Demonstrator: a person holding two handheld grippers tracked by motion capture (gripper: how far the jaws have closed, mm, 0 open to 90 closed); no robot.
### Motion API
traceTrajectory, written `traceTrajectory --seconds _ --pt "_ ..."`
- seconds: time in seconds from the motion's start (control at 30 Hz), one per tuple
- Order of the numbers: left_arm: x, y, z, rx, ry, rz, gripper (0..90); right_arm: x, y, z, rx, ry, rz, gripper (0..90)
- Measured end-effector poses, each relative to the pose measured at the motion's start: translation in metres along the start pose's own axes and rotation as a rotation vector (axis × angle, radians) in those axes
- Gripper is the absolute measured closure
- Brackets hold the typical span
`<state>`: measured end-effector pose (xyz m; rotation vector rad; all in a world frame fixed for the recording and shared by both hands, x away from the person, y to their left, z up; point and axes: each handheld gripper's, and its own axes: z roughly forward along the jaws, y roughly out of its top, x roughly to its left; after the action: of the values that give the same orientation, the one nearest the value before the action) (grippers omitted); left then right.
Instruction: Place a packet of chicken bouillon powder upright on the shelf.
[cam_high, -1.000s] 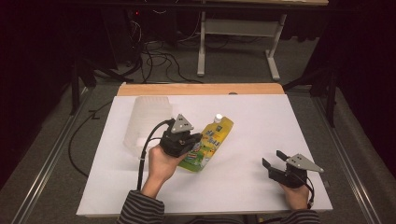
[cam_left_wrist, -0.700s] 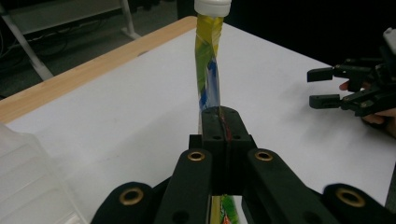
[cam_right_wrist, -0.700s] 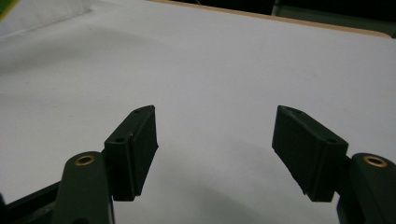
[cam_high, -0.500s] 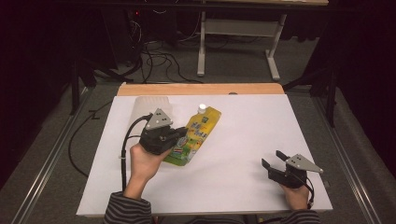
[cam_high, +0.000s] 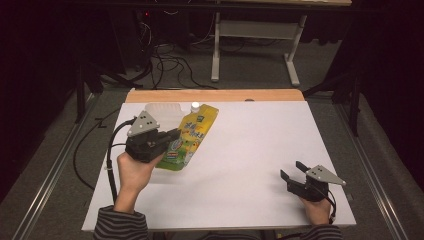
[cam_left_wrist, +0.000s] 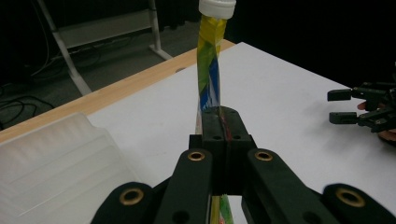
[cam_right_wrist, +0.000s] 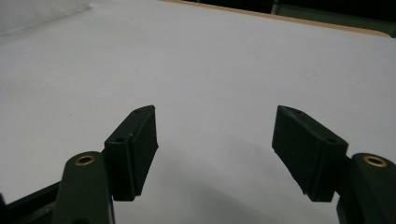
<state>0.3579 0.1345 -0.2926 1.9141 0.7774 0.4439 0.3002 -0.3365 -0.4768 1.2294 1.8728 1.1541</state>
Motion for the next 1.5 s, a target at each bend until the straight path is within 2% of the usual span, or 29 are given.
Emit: traceTrajectory --seconds 0.3,0.43,0.67,0.77,0.83,1.0,1.1,1.23,1.3,1.5 --pt "0.010 0.003 -0.010 -0.007 0.039 -0.011 90.0 0.000 0.000 0.000 0.003 0.001 0.002 31.4" --pt "0.017 0.003 -0.014 -0.015 0.059 -0.029 90.0 0.000 0.000 0.000 0.000 -0.001 -0.002 31.4" --pt "0.026 0.007 -0.015 -0.013 0.076 -0.048 90.0 0.000 0.000 0.000 -0.001 -0.001 0.002 31.4" --pt "0.029 0.009 -0.015 -0.018 0.098 -0.044 90.0 0.000 0.000 0.000 -0.003 0.001 0.004 31.3" --pt "0.033 0.008 -0.016 -0.028 0.127 -0.049 90.0 0.000 0.000 -0.001 -0.008 0.000 0.005 31.4" --pt "0.037 0.007 -0.017 -0.016 0.160 -0.047 90.0 0.001 0.000 -0.001 -0.006 0.000 -0.008 31.3" --pt "0.042 0.006 -0.014 -0.004 0.170 -0.051 90.0 0.002 -0.001 -0.002 -0.008 -0.004 -0.001 31.4" --pt "0.050 0.003 -0.001 0.026 0.203 -0.035 90.0 0.001 0.000 -0.001 -0.011 -0.002 -0.005 31.3" --pt "0.052 0.002 0.002 0.028 0.202 -0.040 90.0 0.002 -0.001 -0.001 -0.012 0.000 -0.004 31.3" --pt "0.060 -0.003 0.026 0.059 0.227 -0.026 90.0 0.001 -0.001 -0.002 -0.015 -0.002 -0.008 31.3"
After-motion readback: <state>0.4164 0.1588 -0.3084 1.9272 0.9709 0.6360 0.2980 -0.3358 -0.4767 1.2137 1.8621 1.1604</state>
